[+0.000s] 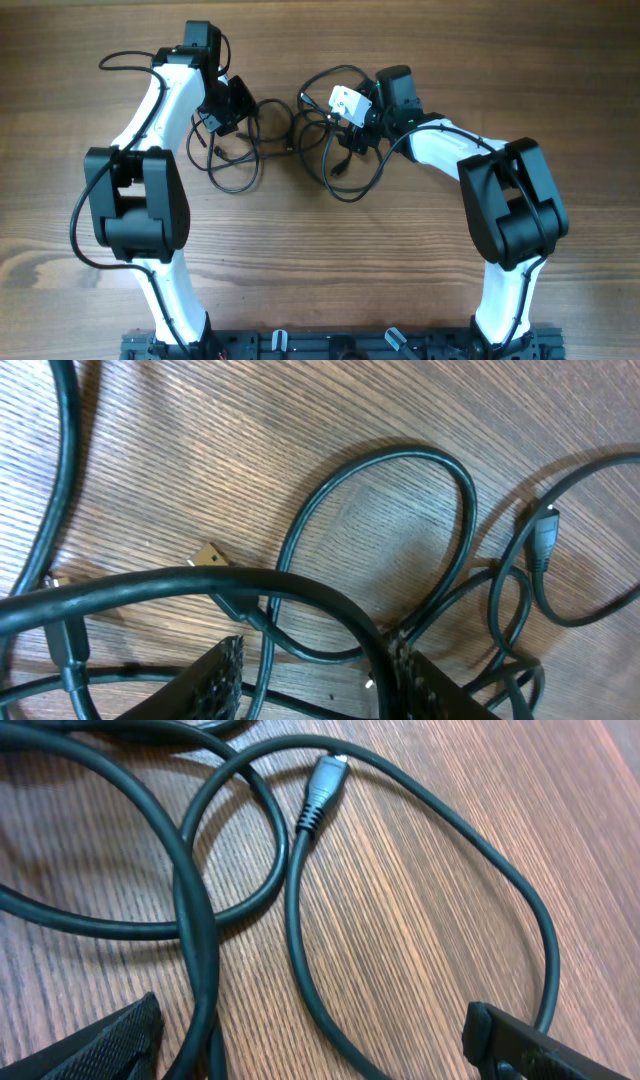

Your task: Untangle cables

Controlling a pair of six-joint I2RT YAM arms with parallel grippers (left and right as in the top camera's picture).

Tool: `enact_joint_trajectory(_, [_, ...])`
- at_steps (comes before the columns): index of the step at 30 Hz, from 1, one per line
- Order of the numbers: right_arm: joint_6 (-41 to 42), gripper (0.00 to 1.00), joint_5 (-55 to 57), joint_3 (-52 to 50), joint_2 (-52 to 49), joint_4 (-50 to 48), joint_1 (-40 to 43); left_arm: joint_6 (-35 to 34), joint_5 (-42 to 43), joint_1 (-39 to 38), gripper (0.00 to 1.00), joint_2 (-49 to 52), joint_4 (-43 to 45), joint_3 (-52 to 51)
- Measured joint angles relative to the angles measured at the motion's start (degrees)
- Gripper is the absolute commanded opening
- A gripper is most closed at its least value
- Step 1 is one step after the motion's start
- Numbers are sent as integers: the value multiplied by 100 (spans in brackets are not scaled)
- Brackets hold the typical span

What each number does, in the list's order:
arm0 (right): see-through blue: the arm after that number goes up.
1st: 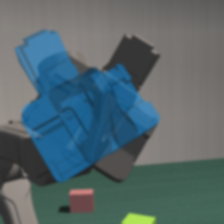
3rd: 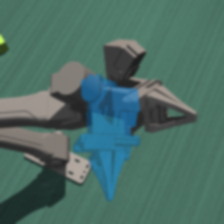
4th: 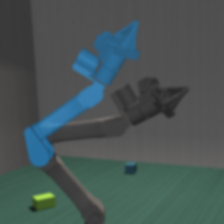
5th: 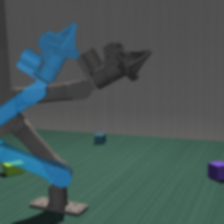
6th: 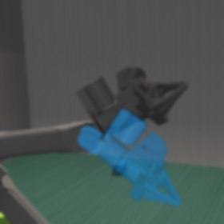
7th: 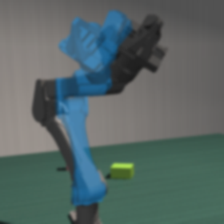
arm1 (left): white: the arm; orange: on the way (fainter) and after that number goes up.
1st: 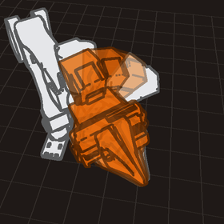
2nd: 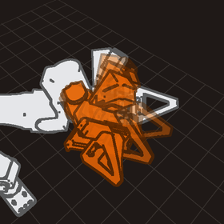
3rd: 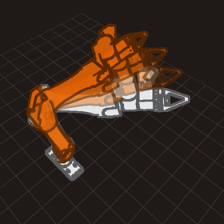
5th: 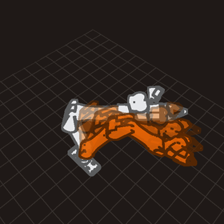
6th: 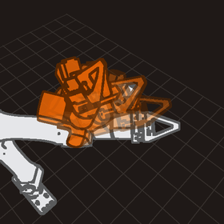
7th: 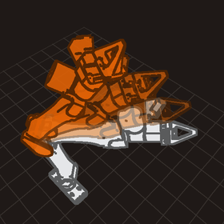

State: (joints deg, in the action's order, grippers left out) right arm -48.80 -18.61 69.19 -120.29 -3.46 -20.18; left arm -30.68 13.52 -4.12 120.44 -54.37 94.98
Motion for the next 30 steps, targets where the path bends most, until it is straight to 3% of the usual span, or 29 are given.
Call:
enact_joint_trajectory(15, [-254, 89, -643, 188, -365, -385, 28, 0, -42, 0, 48, 0, 2, 0])
enact_joint_trajectory(30, [-173, 90, -1150, 446, -273, 1486, 149, 0, -42, 0, 48, 0, -4, 0])
